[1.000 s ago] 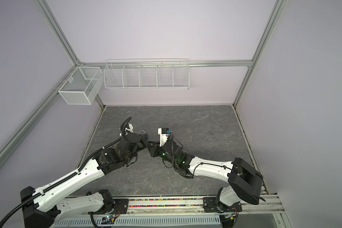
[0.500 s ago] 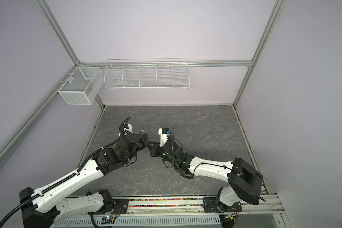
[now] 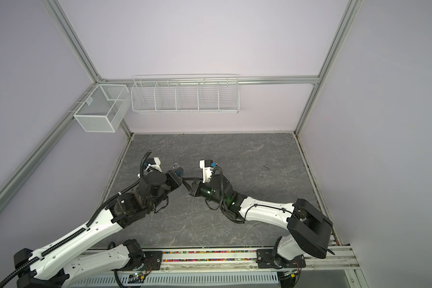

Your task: Unlock with the key

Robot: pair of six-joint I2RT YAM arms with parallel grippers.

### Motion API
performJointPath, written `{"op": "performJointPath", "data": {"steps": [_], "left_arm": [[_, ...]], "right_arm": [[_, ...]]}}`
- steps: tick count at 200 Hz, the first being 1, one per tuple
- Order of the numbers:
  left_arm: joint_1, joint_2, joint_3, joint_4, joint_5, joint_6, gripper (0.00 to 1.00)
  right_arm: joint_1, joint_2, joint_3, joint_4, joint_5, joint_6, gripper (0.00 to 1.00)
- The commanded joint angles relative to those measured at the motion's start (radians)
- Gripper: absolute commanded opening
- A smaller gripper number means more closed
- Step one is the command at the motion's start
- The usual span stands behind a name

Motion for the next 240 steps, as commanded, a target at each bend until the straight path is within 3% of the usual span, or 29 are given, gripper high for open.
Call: {"op": "performJointPath", "data": {"steps": [1, 24, 71, 121, 240], "left_arm": [[-0.001, -0.031, -0.034, 0.063, 0.119, -0.035, 0.00], [0.028, -0.027, -0.053, 0.106, 0.215, -0.044, 0.00], [0.059, -0.025, -0.073, 0.096, 0.234, -0.039, 0.00], [0.081, -0.018, -0.111, 0.165, 0.252, -0.093, 0.00], [0.099, -0.056, -0.175, 0.330, 0.328, -0.093, 0.00]], "right_arm": [[-0.039, 0.022, -0.012, 0.126, -0.013, 0.105, 0.07], [-0.054, 0.017, -0.008, 0.137, -0.040, 0.138, 0.07], [-0.083, 0.031, -0.005, 0.182, -0.100, 0.266, 0.07], [-0.088, 0.033, -0.003, 0.239, -0.101, 0.296, 0.06], [-0.084, 0.040, 0.018, 0.313, -0.127, 0.332, 0.06]]}}
